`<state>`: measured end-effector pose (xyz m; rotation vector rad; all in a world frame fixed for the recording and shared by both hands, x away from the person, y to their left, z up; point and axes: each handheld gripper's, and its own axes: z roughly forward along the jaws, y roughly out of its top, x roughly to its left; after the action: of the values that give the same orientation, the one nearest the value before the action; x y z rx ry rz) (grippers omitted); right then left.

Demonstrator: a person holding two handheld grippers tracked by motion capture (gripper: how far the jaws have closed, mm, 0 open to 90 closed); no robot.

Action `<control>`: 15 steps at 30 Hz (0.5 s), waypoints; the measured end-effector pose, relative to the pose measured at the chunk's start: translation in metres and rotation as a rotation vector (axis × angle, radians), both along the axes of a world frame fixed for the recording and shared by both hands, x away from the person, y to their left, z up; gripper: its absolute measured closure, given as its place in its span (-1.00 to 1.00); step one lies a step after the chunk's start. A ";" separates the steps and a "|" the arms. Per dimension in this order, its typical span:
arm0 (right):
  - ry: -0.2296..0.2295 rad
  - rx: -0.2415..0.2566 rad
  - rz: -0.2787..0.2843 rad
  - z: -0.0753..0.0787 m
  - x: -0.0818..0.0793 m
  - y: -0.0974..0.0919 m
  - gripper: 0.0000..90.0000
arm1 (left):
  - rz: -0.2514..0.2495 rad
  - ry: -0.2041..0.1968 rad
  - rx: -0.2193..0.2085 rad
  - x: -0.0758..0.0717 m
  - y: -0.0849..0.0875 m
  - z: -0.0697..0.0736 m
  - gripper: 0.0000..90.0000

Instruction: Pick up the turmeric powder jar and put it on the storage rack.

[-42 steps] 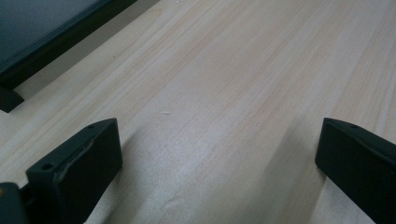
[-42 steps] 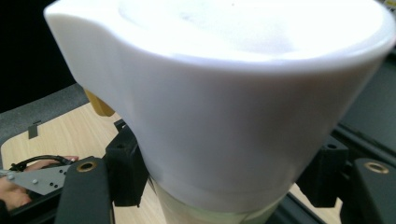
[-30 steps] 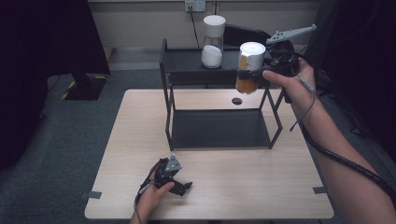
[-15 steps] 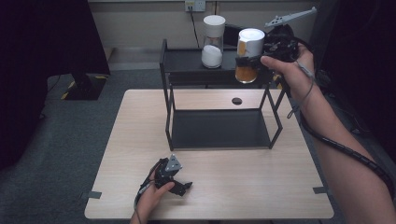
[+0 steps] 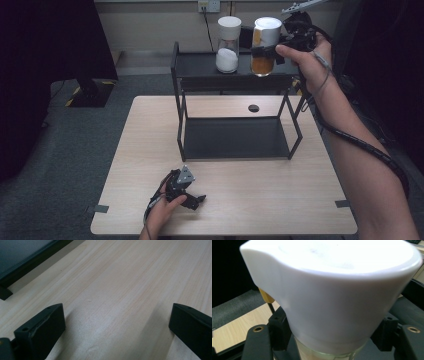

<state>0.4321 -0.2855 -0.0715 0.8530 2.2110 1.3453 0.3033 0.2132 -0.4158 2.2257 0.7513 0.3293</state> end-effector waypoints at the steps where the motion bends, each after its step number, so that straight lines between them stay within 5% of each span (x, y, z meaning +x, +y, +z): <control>1: 0.000 0.001 -0.004 -0.001 0.003 0.000 -0.32 | 0.000 0.000 0.000 0.000 0.000 0.000 -1.00; 15: 0.012 0.019 -0.006 -0.015 0.038 0.003 -0.32 | 0.000 0.001 -0.001 0.000 0.000 0.000 -1.00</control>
<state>0.4705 -0.2827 -0.0862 0.8756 2.2066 1.3646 0.3034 0.2132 -0.4157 2.2254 0.7518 0.3279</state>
